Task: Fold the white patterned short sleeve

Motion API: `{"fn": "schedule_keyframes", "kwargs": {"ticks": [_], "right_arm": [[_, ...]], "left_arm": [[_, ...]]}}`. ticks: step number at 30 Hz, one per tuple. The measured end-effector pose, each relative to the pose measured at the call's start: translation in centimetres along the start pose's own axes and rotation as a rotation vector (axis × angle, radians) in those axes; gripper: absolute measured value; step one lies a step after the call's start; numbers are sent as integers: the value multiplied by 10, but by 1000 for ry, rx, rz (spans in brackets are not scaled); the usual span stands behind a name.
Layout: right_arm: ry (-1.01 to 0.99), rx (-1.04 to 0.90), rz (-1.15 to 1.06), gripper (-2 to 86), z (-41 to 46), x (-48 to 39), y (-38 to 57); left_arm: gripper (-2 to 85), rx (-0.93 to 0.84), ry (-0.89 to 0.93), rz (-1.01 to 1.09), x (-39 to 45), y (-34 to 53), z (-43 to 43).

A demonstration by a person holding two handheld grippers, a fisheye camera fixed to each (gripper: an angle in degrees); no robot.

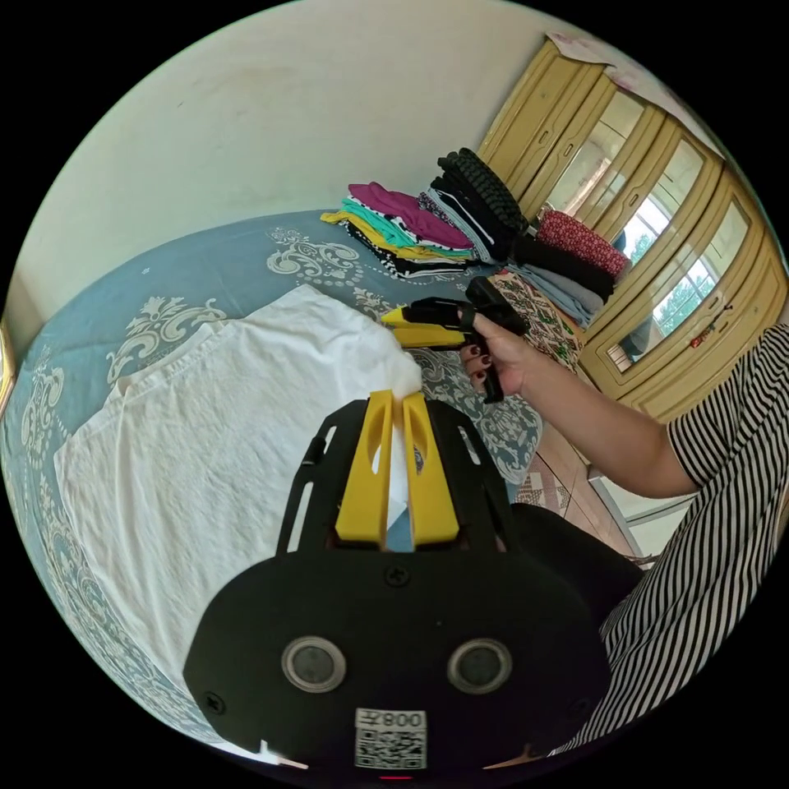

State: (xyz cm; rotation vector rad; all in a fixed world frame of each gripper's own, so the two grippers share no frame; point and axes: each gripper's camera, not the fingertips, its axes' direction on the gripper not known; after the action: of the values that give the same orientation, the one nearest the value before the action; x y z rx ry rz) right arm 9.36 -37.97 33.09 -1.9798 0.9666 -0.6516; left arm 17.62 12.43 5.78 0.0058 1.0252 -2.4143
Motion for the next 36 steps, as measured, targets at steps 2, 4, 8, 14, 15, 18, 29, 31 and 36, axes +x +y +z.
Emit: {"fn": "schedule_keyframes", "kwargs": {"ticks": [2,4,8,14,15,18,29,31,36], "right_arm": [[22,1,20,93,12,-5,-26],[32,-11,24,94,22,-13,-44],[100,-50,36,93,45,-36,-83],[141,-65,58,66,63,-67,-127],[148,-73,58,58,65,-71,-131],[172,-92,69,30,75,-89,-150],[198,-52,-54,12,94,-238,-196],[198,-60,-109,11,106,-274,-203],[237,-127,-264,11,158,-373,-220]], "left_arm": [[20,0,2,10,4,1,4],[20,-2,13,15,5,2,8],[20,-12,27,34,6,7,17],[21,-7,48,50,1,12,26],[21,-5,51,49,-1,13,27],[21,0,68,46,-9,20,29],[21,106,99,-37,-64,80,-11],[21,128,84,-64,-76,97,-24],[21,205,100,-212,-120,152,-62]]}}
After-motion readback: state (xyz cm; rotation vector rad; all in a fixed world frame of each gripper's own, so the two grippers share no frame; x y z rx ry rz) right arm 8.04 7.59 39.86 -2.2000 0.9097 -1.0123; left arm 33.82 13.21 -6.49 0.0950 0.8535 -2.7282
